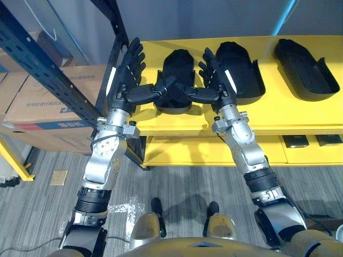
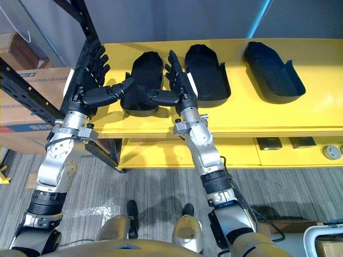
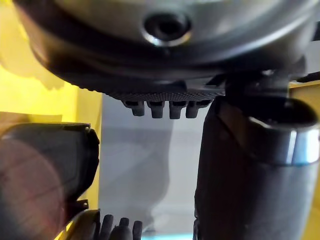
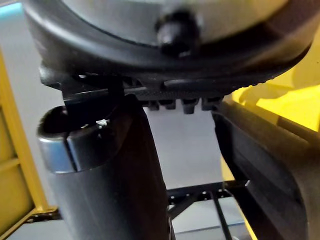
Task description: Walk over and take three plastic housings, then place them on the shelf
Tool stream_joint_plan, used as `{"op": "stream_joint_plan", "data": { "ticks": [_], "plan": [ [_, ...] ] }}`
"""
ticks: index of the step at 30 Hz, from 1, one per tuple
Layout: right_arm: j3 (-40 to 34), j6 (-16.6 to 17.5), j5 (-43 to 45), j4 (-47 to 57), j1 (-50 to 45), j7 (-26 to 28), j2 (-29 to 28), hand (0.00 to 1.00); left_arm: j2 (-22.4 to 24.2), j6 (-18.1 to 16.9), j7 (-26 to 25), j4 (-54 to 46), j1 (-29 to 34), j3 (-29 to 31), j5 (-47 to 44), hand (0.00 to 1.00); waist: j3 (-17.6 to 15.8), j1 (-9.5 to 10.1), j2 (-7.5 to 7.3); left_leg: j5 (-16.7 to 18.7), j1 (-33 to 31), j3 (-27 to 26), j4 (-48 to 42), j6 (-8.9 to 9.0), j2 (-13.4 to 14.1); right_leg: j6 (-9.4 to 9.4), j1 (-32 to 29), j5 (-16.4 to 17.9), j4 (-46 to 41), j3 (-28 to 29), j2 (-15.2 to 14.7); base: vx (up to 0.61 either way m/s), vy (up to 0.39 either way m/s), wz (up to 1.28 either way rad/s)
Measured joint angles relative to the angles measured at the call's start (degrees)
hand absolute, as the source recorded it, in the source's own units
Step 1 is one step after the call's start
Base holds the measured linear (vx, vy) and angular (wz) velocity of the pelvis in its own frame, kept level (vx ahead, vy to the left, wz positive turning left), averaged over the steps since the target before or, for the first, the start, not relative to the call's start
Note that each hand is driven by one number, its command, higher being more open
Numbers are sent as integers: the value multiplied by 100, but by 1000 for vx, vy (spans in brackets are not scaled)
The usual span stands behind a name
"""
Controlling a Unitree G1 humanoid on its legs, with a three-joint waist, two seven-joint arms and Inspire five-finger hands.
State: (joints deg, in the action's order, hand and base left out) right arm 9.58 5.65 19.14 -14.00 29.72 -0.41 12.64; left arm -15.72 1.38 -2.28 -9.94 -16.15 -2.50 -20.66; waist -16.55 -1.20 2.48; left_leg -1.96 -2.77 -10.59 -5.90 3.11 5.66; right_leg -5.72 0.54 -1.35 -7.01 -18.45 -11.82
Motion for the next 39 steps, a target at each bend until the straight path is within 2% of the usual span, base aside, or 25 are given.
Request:
{"op": "stream_joint_plan", "data": {
  "ticks": [7, 12, 20, 24, 33, 39],
  "plan": [
    [-85, -39, -71, -241, 275, -126, 73, 100, 2, 14, 111, -12, 457, 11, 1, 100, -31, 107, -26, 2, -34, 94, -43, 1, -1, 27, 31, 24, -14, -74, -1, -8, -4, 6],
    [-235, -179, -86, -452, 517, -167, 136, 100, 8, 14, 163, -353, 591, 21, 3, 100, -245, 136, -46, 4, -93, 175, -129, 3, 9, 93, 29, 76, -108, -155, -10, -36, -4, 8],
    [-461, -179, -98, -880, 918, -276, 330, 100, 43, 15, 330, -623, 824, 21, 4, 100, -325, 237, 1, -29, -225, 220, -159, 8, 18, 109, -137, 102, -235, -172, -21, -11, -2, 1],
    [-564, -149, -314, -1104, 1156, -274, 384, 100, 187, 15, 379, -625, 1009, 26, 4, 100, -444, 248, 83, -47, -193, 253, -168, 1, -11, 95, -140, 171, -367, -186, -77, -13, 0, 4],
    [-521, -11, -311, -1861, 1370, -34, 558, 100, 193, 14, 430, -628, 1028, 7, 3, 100, -577, 274, 145, -212, -175, 286, 49, 17, -23, 144, -249, 252, -542, -243, -108, -19, -5, 3],
    [-433, 76, -310, -1892, 1501, 76, 702, 100, 202, 14, 426, -628, 1128, -38, 3, 100, -666, 269, 200, -275, -180, 295, 118, 18, -19, 145, -330, 253, -611, -231, -112, -10, -9, -2]
  ]
}}
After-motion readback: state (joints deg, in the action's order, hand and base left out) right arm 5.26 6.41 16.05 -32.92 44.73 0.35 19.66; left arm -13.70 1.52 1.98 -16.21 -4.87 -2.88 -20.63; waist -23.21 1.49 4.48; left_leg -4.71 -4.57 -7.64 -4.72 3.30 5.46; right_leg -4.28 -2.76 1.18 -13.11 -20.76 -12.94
